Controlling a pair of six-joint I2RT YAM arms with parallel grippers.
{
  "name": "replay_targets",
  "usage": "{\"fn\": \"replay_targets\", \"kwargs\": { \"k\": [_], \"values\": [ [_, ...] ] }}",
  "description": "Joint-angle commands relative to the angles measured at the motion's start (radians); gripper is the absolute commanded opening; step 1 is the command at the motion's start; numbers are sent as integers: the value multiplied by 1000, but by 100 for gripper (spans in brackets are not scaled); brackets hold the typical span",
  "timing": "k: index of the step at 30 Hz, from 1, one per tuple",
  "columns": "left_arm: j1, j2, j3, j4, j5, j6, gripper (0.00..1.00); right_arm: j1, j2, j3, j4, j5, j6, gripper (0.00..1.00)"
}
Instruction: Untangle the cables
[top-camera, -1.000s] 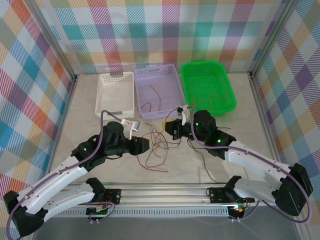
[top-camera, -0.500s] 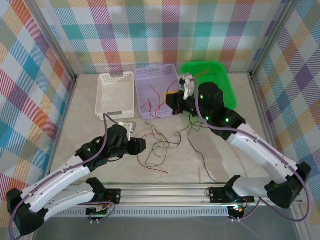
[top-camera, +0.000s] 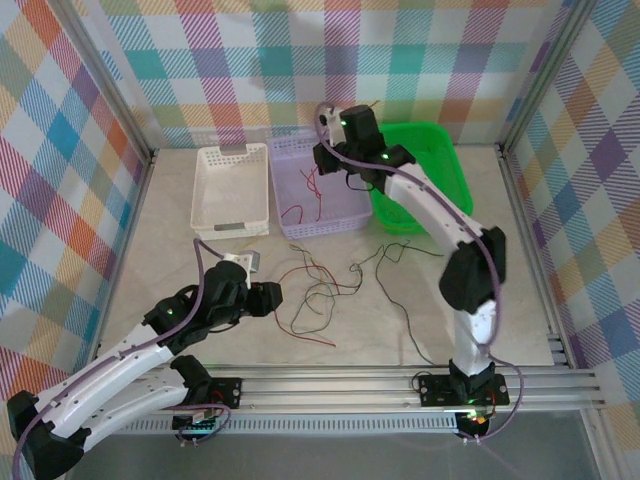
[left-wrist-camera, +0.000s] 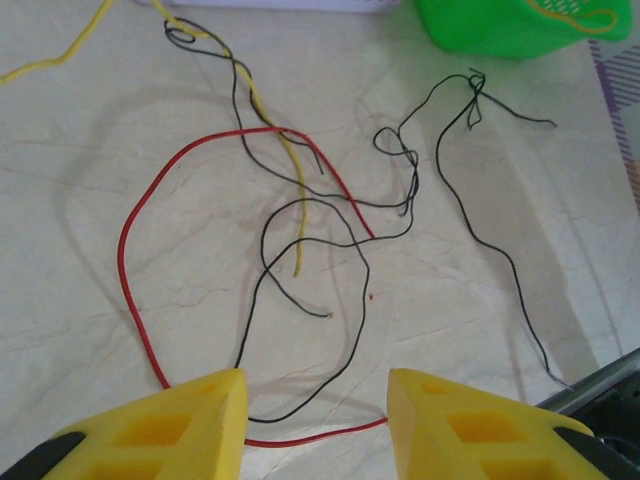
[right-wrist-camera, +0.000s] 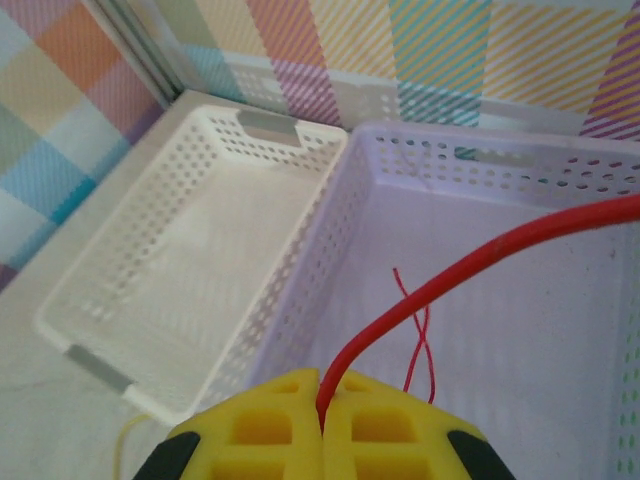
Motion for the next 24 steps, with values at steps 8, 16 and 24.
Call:
{"fn": "replay_targets", "kwargs": {
  "k": [8,16,24],
  "values": [
    [-9,-42,-53,-20,-22,-26,41,-10,491,565,-415,-21,-42,0],
    [-10,-48,-73,-20,-28,-26,41,-14,620,615,-499,-136,-4,0],
    [-10,-46,-75,-16,-29,-28,41,-16,567,615,-514,-162,-4,34]
  ]
}}
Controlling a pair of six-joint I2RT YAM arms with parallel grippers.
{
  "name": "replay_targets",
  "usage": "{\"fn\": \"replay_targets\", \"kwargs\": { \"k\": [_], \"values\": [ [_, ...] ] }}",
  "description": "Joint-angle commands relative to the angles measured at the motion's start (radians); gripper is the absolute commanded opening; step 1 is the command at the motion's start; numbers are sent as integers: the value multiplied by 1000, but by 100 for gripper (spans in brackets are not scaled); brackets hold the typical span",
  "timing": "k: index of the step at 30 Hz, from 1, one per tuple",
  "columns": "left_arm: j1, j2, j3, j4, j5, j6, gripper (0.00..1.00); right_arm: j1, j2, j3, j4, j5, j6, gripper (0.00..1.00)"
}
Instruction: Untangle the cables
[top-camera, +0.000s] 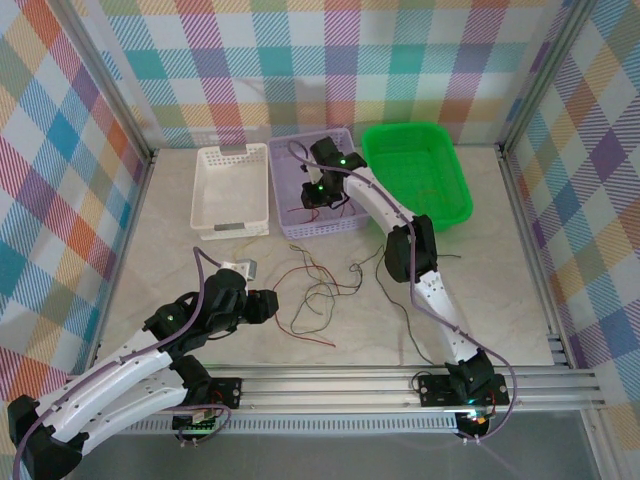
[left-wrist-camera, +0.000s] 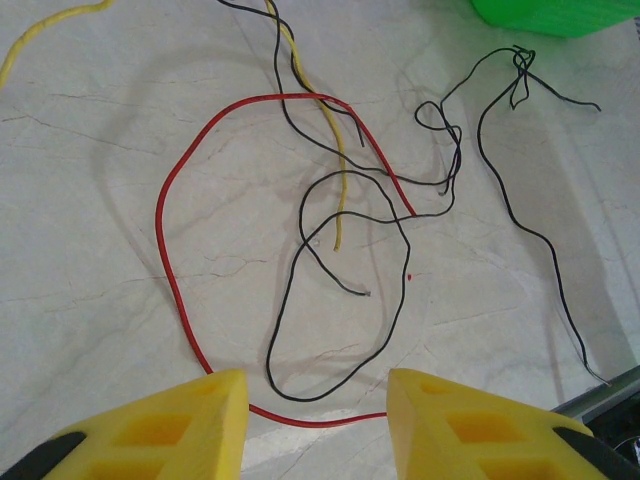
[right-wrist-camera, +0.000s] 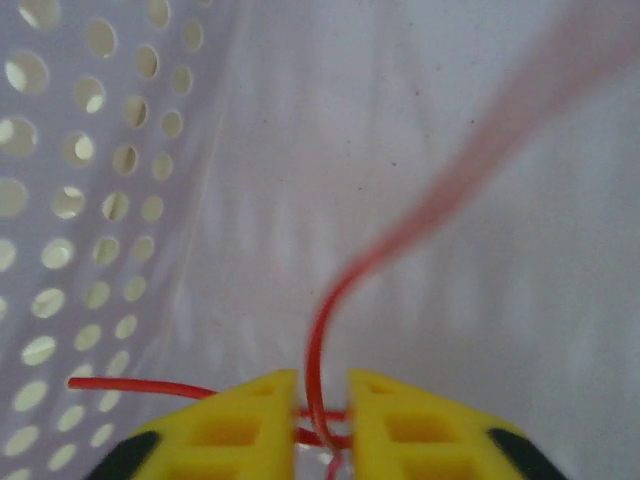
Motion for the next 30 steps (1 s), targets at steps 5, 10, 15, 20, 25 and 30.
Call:
{"fn": "replay_targets", "kwargs": {
  "k": [5,10,15,20,25,30],
  "values": [
    [-9,-1,-8,2,-12,-19,41,-7,-132,31,-19,-47,-3,48],
    [-10,19,-3,-18,-16,-22,41,-7,-236,30,-2,-5,-13,61],
    [-10,64,-9,-52,-12,-32,41,-7,-364,23,-2,32,-25,69],
    [-9,109,-36,-44,-15,-54,41,-7,-546,-125,16,-1,-21,73],
    [-9,185,-57,-8,-21,-57,41,-6,-834,-509,206,-71,10,79],
    [-8,288,-47,54,-51,-58,41,-5,-1090,-851,337,-98,23,88]
  ]
}}
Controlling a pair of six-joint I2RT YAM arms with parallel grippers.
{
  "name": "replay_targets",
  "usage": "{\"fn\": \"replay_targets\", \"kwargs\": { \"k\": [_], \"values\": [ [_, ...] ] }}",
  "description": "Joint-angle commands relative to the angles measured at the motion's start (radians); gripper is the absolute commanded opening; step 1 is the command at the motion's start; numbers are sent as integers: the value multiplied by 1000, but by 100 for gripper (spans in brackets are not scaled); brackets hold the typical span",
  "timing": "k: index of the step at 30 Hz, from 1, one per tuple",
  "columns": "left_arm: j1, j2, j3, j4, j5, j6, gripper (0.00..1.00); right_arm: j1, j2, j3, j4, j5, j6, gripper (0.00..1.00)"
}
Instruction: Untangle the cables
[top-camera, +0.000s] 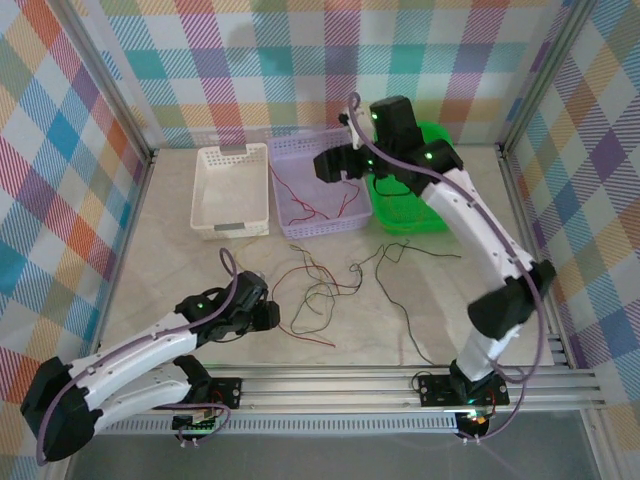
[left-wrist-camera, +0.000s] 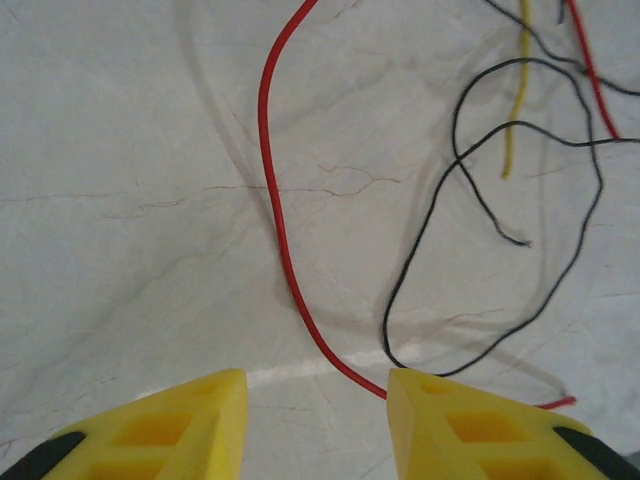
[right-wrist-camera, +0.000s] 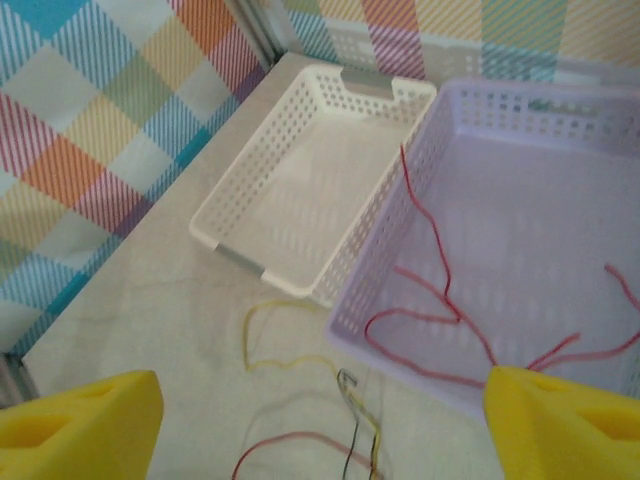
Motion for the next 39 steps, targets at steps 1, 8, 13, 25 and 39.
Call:
{"fn": "replay_targets", "kwargs": {
  "k": [1,8,13,25,39],
  "values": [
    [-6,57,10,61,-50,-7,41,-6,-144,-187,127,-41,9,91],
    [4,231,109,53,-174,9,41,-5,-445,-548,158,6,38,100],
    [25,347,138,101,-195,32,40,-6,-639,-788,130,46,110,100],
    [86,503,175,182,-197,51,35,-5,-782,-1159,-32,235,322,100],
    [89,607,212,224,-205,63,21,-4,-588,-1323,131,223,374,99]
  ]
}}
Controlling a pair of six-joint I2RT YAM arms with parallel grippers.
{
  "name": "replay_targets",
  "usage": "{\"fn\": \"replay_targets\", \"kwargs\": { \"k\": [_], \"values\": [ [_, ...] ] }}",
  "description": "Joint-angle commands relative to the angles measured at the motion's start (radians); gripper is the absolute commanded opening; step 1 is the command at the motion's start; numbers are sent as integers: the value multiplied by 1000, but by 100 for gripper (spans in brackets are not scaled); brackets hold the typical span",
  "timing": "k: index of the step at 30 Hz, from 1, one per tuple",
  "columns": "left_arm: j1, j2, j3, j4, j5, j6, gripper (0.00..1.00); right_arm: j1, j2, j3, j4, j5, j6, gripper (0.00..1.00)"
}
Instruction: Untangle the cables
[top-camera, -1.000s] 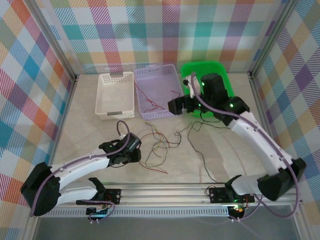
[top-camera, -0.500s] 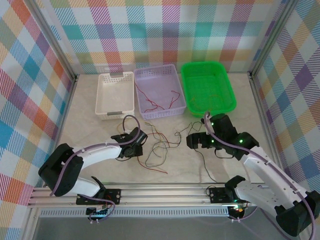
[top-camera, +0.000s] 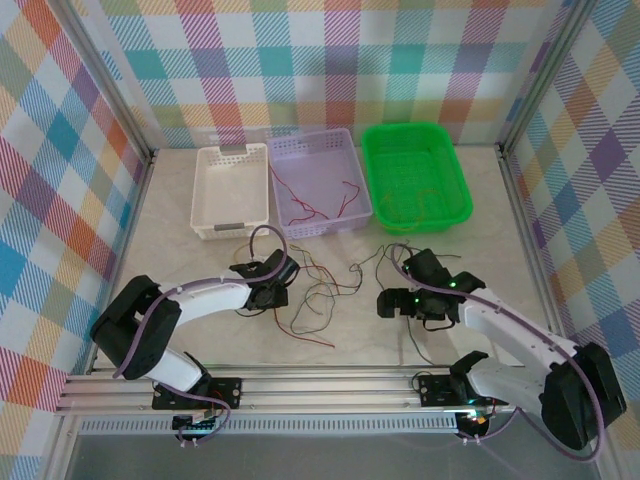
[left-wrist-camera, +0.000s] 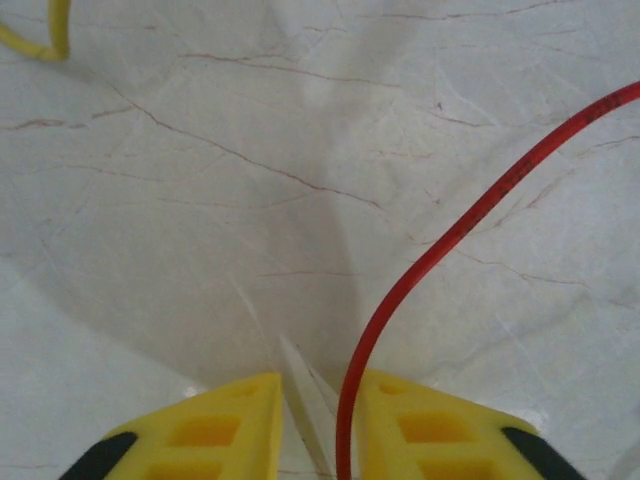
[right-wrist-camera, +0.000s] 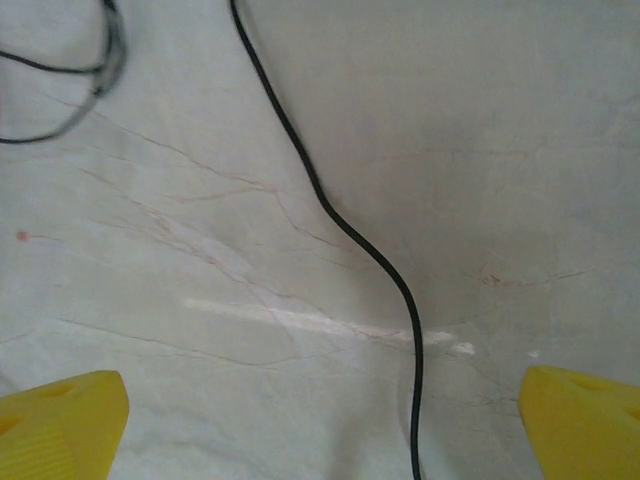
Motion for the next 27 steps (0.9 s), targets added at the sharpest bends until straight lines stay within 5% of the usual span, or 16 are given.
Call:
{"fn": "replay_targets", "kwargs": {
  "k": [1,13,27],
  "values": [
    [9,53,22,79,0,14,20,-4,23,-24,63,-6,30,99],
    [12,81,48,84,25,13,1,-4,30,-45,90,-11,39,98],
    [9,-389,172,-259,57,42,0,-4,-6,-53,118,-46,13,99]
  ]
}}
